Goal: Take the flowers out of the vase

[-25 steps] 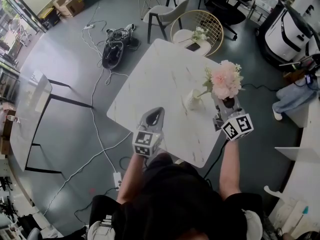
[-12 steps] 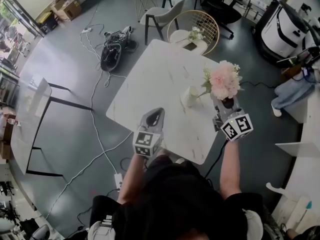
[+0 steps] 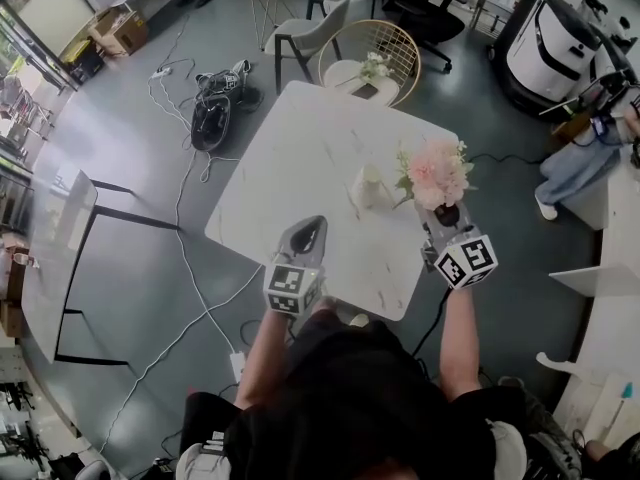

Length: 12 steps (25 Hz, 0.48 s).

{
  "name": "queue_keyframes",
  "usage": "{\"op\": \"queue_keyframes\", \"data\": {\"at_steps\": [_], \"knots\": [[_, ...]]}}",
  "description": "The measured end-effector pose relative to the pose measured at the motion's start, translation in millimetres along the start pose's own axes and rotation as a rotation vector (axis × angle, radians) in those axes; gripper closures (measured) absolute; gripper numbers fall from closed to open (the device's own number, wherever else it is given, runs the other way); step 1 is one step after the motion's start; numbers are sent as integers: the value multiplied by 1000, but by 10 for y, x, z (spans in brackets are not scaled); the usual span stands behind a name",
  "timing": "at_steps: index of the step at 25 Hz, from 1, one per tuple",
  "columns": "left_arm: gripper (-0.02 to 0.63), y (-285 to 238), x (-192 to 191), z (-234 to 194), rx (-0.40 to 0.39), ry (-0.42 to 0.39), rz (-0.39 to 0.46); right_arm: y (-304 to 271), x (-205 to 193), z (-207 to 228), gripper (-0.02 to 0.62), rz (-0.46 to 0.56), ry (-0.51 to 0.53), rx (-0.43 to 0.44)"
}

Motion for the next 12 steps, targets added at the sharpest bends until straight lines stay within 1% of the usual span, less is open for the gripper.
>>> {"op": "queue_keyframes", "data": {"at_steps": [4,12], "knots": [[598,-24,1,183,-25,-14,9,207,-137,-5,509,-11,2,-22],[598,-40,-13,402,-59,-32,10,518,-348,23,509,-41,-2,-89]]}}
Point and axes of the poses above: the fingertips, and each gripper's own axes: y backward along the fingers, z to its right, x out of its top, the point moved 1 cm from there along y, backward along the fingers, and after that the axes turned 6 degrees about -z, right-handed, at the moved point
